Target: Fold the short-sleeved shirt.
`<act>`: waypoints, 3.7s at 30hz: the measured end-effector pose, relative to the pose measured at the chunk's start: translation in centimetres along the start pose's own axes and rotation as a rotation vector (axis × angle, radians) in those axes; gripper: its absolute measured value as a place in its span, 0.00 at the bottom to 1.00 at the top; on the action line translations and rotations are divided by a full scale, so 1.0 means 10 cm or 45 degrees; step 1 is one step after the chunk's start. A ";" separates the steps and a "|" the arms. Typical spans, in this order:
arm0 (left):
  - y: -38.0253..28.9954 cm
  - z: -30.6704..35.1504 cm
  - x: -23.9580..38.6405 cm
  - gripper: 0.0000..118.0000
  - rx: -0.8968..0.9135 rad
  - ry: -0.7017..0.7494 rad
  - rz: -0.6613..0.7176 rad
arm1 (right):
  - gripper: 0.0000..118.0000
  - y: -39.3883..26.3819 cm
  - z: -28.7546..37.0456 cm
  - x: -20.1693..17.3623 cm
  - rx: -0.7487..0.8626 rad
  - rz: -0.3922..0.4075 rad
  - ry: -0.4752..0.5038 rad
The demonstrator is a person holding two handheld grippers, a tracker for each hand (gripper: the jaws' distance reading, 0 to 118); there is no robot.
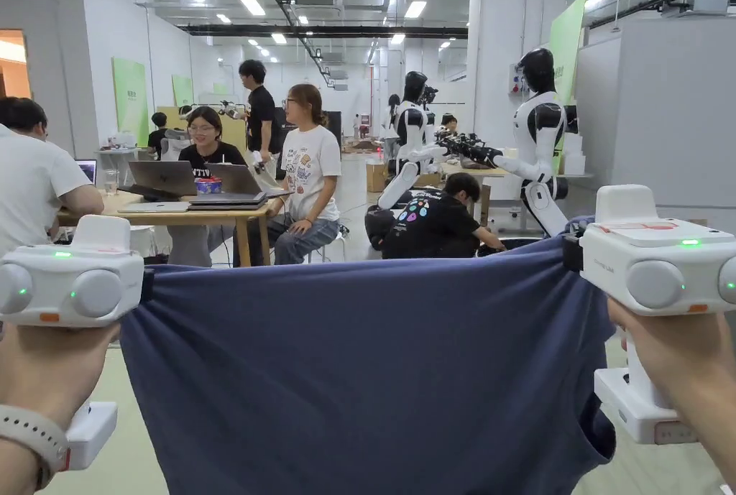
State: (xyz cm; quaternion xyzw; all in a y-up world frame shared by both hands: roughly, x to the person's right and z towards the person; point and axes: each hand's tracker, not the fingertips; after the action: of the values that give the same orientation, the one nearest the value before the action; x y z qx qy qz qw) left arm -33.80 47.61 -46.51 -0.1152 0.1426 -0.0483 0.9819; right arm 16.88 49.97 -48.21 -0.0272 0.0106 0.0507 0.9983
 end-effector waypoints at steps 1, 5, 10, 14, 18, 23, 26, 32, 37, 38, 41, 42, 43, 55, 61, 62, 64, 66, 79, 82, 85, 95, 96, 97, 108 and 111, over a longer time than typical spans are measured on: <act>-0.09 0.13 -0.01 0.00 -0.010 -0.024 -0.011 | 0.01 -0.08 0.13 0.03 -0.004 0.003 -0.002; -0.70 0.70 -0.07 0.00 -0.065 -0.084 -0.040 | 0.01 -0.59 0.70 0.17 -0.077 -0.012 0.055; -1.77 1.34 -0.08 0.00 -0.267 -0.179 -0.051 | 0.01 -1.58 1.35 0.18 -0.272 0.078 0.064; -2.84 1.60 -0.11 0.00 -0.582 -0.216 -0.145 | 0.01 -2.54 1.81 0.11 -0.574 0.122 0.149; -3.59 1.81 -0.26 0.00 -0.769 -0.266 -0.030 | 0.01 -3.41 2.00 0.12 -0.924 0.035 0.238; -3.70 1.92 -0.37 0.11 -0.761 -0.269 0.010 | 0.07 -3.53 2.21 0.08 -0.942 -0.038 0.174; -3.44 2.02 -0.27 0.89 -0.594 -0.214 -0.037 | 0.34 -3.28 2.26 -0.04 -0.864 -0.015 0.078; -2.85 2.14 0.43 0.94 -0.375 -0.345 -0.106 | 0.60 -2.71 2.28 -0.67 -0.624 0.004 0.211; -2.73 2.20 0.82 0.20 -0.338 -0.439 -0.101 | 0.56 -2.52 2.34 -1.05 -0.561 0.028 0.285; -2.73 2.22 0.83 0.11 -0.323 -0.429 -0.110 | 0.32 -2.53 2.34 -1.06 -0.556 0.000 0.294; -2.74 2.26 0.71 0.00 -0.351 -0.473 -0.085 | 0.00 -2.54 2.38 -1.04 -0.531 0.009 0.267; -2.76 2.28 0.65 0.00 -0.368 -0.479 -0.105 | 0.00 -2.54 2.39 -1.02 -0.547 0.007 0.288; -2.79 2.30 0.56 0.00 -0.383 -0.456 -0.139 | 0.00 -2.58 2.35 -1.01 -0.578 -0.014 0.322; -3.50 2.08 -0.69 0.88 -0.706 -0.250 0.142 | 0.00 -2.93 2.32 -0.97 -0.724 -0.002 0.287; -3.66 1.86 -0.58 0.86 -0.797 -0.371 0.153 | 0.00 -2.97 2.37 -0.86 -0.751 -0.009 0.271; -3.70 1.81 -0.54 0.86 -0.815 -0.375 0.133 | 0.00 -2.99 2.36 -0.82 -0.756 -0.012 0.264; -3.78 1.71 -0.46 0.75 -0.850 -0.389 0.115 | 0.00 -3.04 2.35 -0.73 -0.765 -0.020 0.238; -3.87 1.61 -0.42 0.39 -0.917 -0.429 0.135 | 0.00 -3.06 2.35 -0.63 -0.777 -0.016 0.211; -3.52 1.92 -0.19 0.01 -0.778 -0.374 0.026 | 0.95 -3.21 2.53 0.16 -0.805 0.014 0.007; -3.52 1.93 -0.11 0.01 -0.777 -0.374 0.021 | 0.93 -3.38 2.57 0.18 -0.785 -0.021 0.054; -3.53 1.93 -0.09 0.01 -0.789 -0.375 0.018 | 0.90 -3.62 2.50 0.16 -0.851 -0.033 0.107; -3.37 1.99 -0.09 0.01 -0.775 -0.316 -0.066 | 0.02 -3.50 2.51 0.26 -0.836 -0.162 0.185; -3.31 1.99 -0.08 0.01 -0.758 -0.309 -0.078 | 0.02 -3.43 2.50 0.26 -0.808 -0.146 0.173; -3.24 1.96 -0.07 0.01 -0.739 -0.301 -0.091 | 0.02 -3.34 2.48 0.26 -0.781 -0.128 0.151; -2.80 0.75 0.32 0.01 -0.753 -0.278 -0.157 | 0.02 -2.99 1.26 0.17 -0.767 -0.037 0.067; -2.86 0.37 0.41 0.01 -0.860 -0.286 -0.128 | 0.02 -3.07 0.88 0.12 -0.817 -0.020 0.052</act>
State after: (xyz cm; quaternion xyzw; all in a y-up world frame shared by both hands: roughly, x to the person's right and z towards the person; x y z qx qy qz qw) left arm -30.60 20.18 -37.24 -0.4446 0.0358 -0.0339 0.8944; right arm 21.38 20.08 -37.81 -0.3417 0.0138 0.0432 0.9387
